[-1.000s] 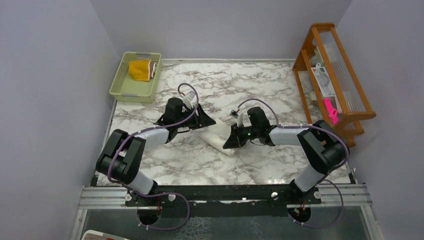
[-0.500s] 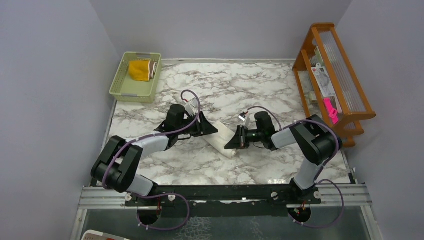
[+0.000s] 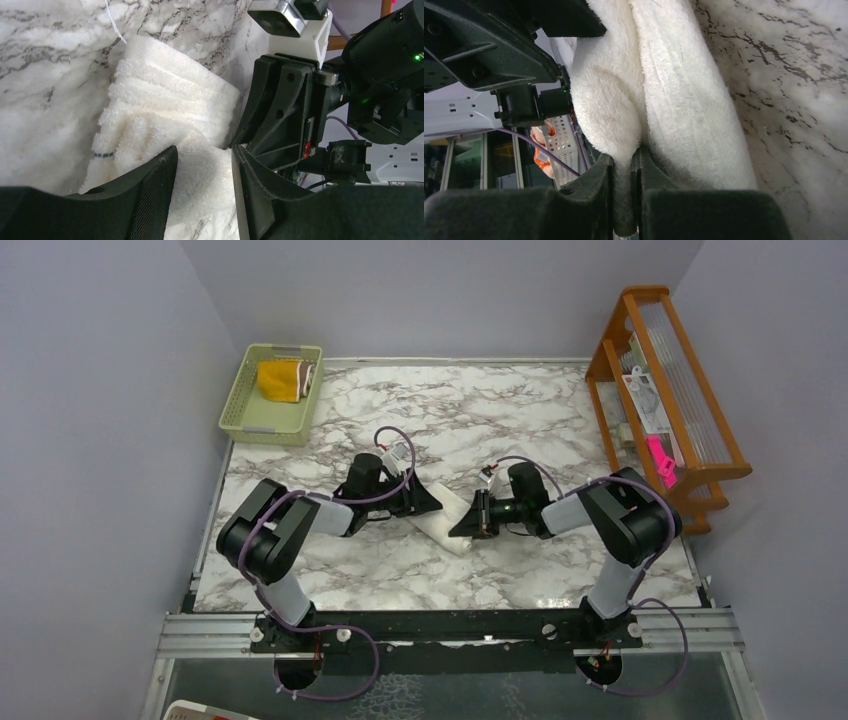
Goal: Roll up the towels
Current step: Roll the towel at the center of the board, then pick up the towel at the center of the board.
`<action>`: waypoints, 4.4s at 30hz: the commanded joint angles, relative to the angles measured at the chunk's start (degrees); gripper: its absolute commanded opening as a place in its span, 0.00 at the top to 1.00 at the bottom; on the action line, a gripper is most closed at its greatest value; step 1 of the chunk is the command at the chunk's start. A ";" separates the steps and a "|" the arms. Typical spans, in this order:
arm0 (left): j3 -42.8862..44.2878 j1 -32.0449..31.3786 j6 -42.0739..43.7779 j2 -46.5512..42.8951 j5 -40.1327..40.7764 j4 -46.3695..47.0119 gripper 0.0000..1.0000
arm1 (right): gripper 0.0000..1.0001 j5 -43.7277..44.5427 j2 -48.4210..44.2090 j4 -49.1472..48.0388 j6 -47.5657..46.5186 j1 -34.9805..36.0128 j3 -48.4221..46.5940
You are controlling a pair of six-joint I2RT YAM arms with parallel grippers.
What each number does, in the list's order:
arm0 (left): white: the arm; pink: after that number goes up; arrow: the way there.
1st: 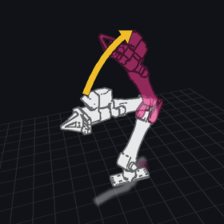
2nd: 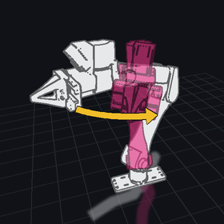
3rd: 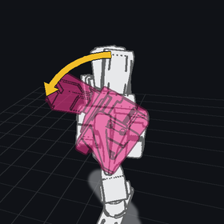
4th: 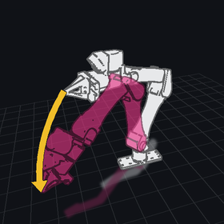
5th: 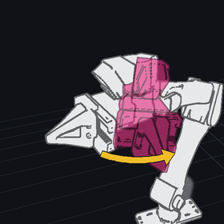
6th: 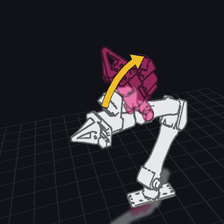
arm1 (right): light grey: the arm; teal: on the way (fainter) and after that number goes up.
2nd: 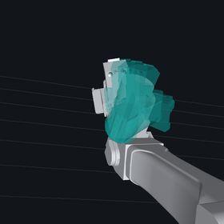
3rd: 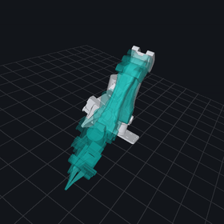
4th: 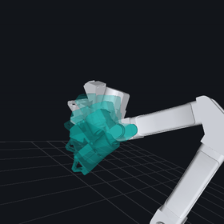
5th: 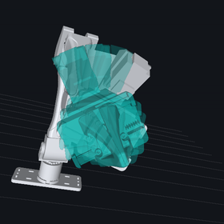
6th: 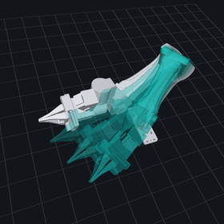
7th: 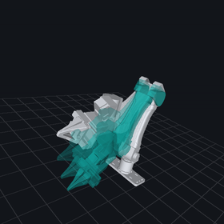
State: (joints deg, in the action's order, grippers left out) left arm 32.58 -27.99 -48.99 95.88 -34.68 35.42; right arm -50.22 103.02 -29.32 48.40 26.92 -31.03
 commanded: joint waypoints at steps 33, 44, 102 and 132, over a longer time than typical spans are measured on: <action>0.68 -0.40 5.43 11.03 2.55 2.50 0.55 | 0.31 72.78 -19.52 27.72 -67.39 40.67 -5.86; 3.19 -0.40 8.44 10.90 0.73 -1.64 0.55 | 0.33 91.72 -8.90 29.09 -65.49 45.07 -8.88; 3.71 -4.08 -12.90 16.33 12.11 28.13 0.14 | 0.99 -11.81 5.69 -22.62 10.83 -8.81 -0.19; 6.71 7.52 -5.78 -10.29 26.47 9.01 0.74 | 0.29 -4.20 -16.78 -7.57 -3.48 -18.50 -6.73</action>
State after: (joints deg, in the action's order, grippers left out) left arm 38.26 -24.82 -55.72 95.59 -13.91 48.97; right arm -59.94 92.75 -54.02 57.63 8.19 -35.77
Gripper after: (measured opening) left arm 0.324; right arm 0.705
